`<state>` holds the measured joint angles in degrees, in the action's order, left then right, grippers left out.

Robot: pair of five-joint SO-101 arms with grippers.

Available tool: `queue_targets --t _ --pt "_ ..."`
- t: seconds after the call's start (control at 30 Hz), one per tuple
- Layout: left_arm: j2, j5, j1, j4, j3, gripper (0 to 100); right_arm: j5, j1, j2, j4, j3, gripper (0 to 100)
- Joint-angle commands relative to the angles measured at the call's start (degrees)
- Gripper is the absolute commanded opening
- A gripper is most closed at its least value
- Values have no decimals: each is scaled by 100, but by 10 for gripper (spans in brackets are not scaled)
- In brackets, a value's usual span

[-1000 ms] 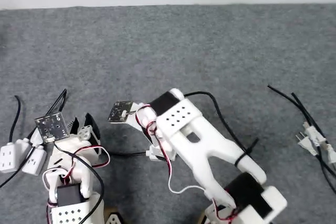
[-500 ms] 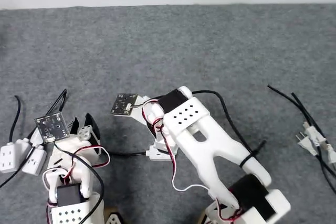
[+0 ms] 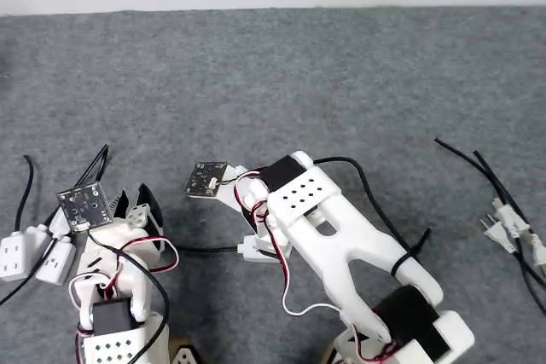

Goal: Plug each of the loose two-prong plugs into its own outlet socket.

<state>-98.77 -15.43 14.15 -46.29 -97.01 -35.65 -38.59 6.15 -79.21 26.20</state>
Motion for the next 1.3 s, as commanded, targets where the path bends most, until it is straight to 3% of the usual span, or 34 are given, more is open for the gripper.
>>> queue_targets --t 0.0,1.27 --pt "18 35 -35 0 22 110 -53 48 66 101 -62 8" --pt "18 35 -35 0 22 110 -211 92 4 611 835 8"
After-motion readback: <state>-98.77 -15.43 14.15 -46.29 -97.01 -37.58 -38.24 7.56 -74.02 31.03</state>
